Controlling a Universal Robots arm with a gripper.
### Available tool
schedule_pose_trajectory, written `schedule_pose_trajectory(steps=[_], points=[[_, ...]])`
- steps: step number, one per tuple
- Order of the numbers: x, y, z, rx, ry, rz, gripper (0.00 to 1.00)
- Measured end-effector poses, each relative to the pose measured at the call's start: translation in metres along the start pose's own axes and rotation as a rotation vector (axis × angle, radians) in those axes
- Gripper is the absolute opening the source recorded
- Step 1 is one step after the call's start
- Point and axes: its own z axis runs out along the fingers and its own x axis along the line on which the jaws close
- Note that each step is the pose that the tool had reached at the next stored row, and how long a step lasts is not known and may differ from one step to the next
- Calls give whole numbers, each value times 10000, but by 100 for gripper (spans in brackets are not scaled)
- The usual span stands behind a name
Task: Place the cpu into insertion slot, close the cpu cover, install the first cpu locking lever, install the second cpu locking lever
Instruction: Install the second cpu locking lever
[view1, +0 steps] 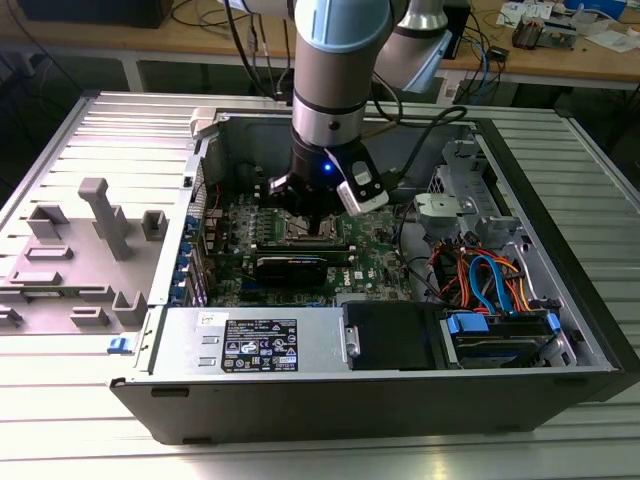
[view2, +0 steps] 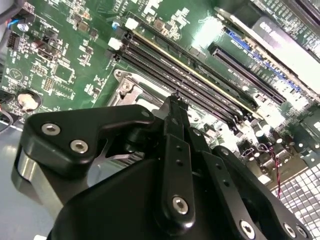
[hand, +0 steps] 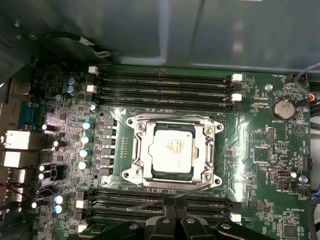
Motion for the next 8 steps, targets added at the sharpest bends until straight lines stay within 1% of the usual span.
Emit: schedule_pose_trajectory(steps=[3,7,8], points=[[5,-6,1,-3,-3,-1,11],[28,-8,23,-84,-8,-3,11],[35,-9,32,-86,-8,-3,11]])
